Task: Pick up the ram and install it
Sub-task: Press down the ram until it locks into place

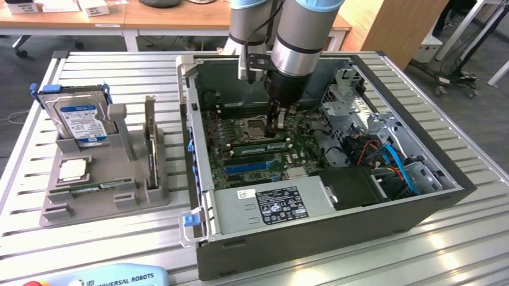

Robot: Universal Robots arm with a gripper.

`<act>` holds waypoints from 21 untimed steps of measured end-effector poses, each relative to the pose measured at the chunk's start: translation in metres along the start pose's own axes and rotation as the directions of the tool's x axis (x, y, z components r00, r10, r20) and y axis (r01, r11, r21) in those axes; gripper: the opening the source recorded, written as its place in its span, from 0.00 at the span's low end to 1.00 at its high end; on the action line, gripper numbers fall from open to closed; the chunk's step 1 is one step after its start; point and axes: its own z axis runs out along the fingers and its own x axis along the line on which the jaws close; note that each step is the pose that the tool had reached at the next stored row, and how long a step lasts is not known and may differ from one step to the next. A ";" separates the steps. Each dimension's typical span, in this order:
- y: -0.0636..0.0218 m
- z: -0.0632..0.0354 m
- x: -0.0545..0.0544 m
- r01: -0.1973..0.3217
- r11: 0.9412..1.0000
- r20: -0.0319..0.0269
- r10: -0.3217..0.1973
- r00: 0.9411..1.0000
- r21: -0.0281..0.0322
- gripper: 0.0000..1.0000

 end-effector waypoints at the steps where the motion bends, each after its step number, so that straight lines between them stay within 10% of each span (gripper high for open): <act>1: 0.0000 0.0000 0.000 -0.019 1.000 0.001 0.019 1.000 0.001 0.10; 11: 0.0000 0.0002 0.000 -0.194 0.981 0.008 0.194 0.981 0.005 0.10; 21: 0.0000 0.0003 0.000 -0.369 0.930 0.016 0.368 0.930 0.008 0.10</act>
